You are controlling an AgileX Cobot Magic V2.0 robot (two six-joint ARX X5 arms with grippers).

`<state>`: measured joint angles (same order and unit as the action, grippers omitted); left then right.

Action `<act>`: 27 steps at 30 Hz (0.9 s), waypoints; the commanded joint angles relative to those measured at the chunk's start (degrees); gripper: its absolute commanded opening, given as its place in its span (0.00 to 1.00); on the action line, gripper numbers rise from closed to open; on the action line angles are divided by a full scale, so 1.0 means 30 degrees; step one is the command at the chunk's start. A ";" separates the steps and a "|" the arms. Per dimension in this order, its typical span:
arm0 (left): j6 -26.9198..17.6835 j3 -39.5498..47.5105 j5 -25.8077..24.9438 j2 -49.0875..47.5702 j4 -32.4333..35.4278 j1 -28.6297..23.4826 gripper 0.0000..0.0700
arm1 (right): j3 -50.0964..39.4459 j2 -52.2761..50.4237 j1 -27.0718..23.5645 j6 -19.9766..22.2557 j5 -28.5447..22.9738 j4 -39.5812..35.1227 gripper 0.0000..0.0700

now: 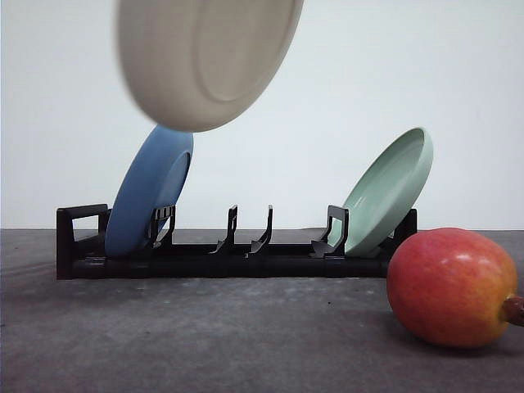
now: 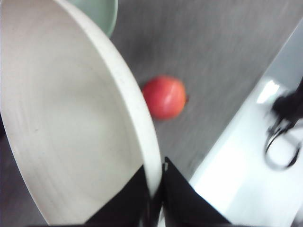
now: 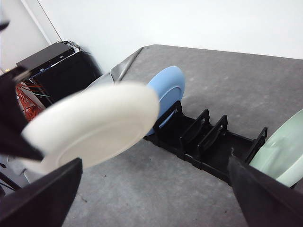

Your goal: Place pomegranate in white plate

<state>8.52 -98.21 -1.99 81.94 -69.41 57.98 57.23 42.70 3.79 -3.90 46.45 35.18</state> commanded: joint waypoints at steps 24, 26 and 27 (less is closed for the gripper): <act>0.1508 0.7264 0.6893 0.4151 0.1633 0.4770 0.00 | 0.0306 0.0109 0.0073 -0.0066 0.0023 -0.0094 0.90; 0.1565 0.7545 0.7046 0.4896 0.1884 0.5113 0.00 | 0.0306 0.0109 0.0073 -0.0065 0.0016 -0.0067 0.90; 0.1568 0.7624 0.7135 0.5291 0.1957 0.5278 0.00 | 0.0306 0.0109 0.0073 -0.0059 0.0023 -0.0025 0.90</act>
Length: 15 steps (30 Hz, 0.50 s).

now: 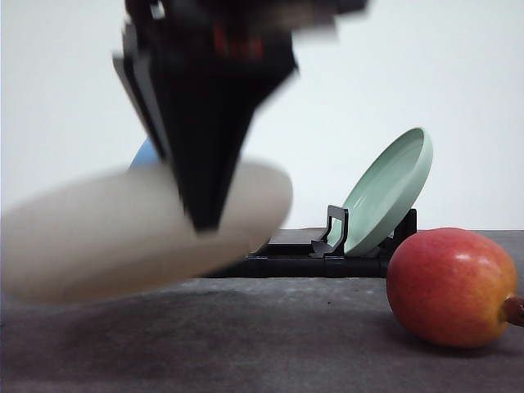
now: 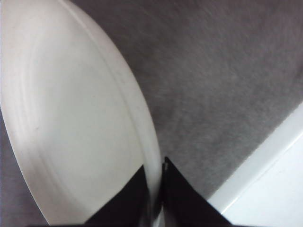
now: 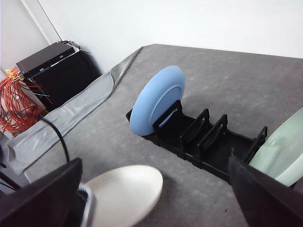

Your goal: Place pomegranate in white plate

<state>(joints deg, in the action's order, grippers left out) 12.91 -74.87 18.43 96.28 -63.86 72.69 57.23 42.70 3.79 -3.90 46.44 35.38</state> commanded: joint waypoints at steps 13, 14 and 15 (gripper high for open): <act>0.0144 -0.0095 0.1677 0.3800 0.1792 0.1397 0.05 | 0.0306 0.0109 0.0073 -0.0058 0.0022 0.0262 0.90; 0.0279 -0.0095 0.1677 0.3799 0.1830 0.1397 0.13 | 0.0306 0.0109 0.0073 -0.0058 0.0023 0.0275 0.90; 0.0497 -0.0095 0.1677 0.3791 0.1868 0.1396 0.21 | 0.0306 0.0109 0.0073 -0.0058 0.0029 0.0282 0.90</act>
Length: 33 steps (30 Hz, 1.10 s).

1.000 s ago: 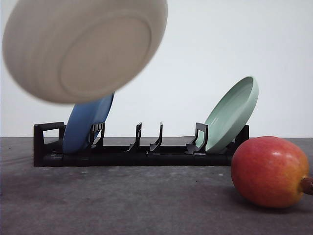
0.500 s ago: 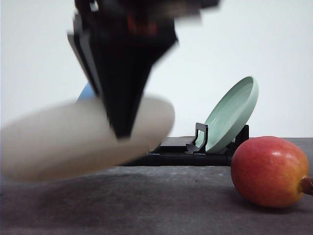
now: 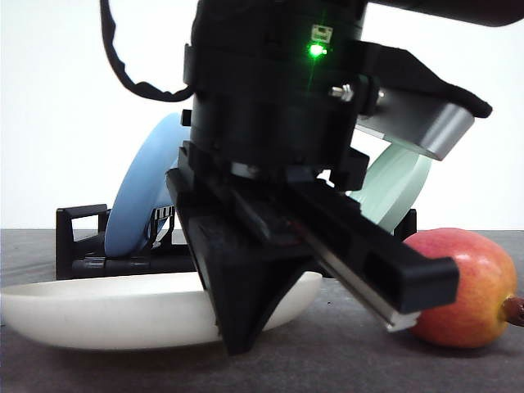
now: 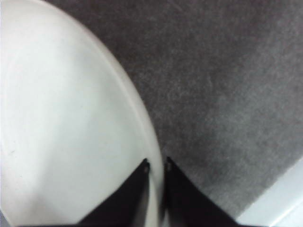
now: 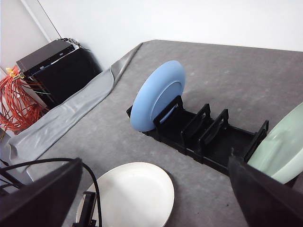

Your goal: Place pomegranate in white plate

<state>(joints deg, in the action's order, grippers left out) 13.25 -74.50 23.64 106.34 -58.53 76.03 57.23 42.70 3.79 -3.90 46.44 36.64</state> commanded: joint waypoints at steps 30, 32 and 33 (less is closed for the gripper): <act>0.3837 0.0242 0.0216 -0.9767 -0.0987 0.0036 0.79 | 0.0284 0.5670 0.4206 0.0022 -0.5354 0.5082 0.90; 0.3913 0.0856 0.0296 -1.1241 -0.0781 0.0036 0.79 | 0.0284 0.6533 0.4409 0.0022 -0.5786 0.5466 0.90; 0.3973 0.1220 0.0321 -1.1973 -0.0678 0.0036 0.79 | 0.0284 0.6913 0.4479 0.0022 -0.5974 0.5608 0.90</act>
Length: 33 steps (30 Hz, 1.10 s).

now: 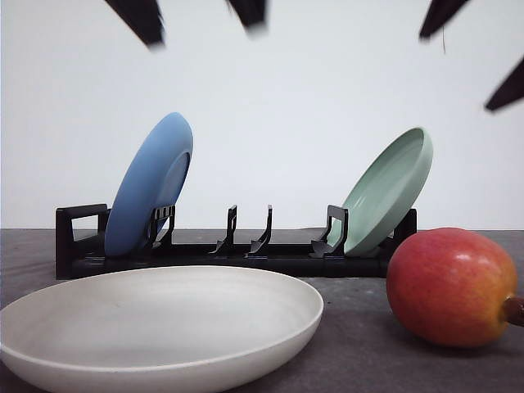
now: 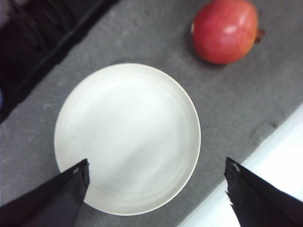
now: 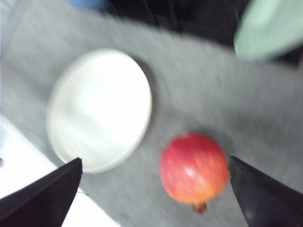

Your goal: Place pomegranate in white plate

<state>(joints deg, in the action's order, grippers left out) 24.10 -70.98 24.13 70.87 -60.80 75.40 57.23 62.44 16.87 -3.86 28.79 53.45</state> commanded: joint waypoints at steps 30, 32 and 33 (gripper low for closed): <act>0.1304 0.5465 -0.0018 -1.4548 0.1612 0.0248 0.79 | 0.0284 1.0199 0.3951 0.1027 -0.2861 -0.0344 0.75; 0.1300 0.5465 -0.0018 -1.4535 0.1633 0.0248 0.79 | 0.0316 1.0199 0.4093 0.0922 -0.3292 -0.0244 0.64; 0.1304 0.5465 -0.0018 -1.4527 0.1666 0.0248 0.79 | 0.0377 1.0200 0.4153 0.0808 -0.3511 -0.0179 0.64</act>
<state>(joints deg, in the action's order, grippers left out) 27.45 -54.30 24.08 27.03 -56.39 75.40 57.47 91.90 28.77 -1.70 18.90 52.81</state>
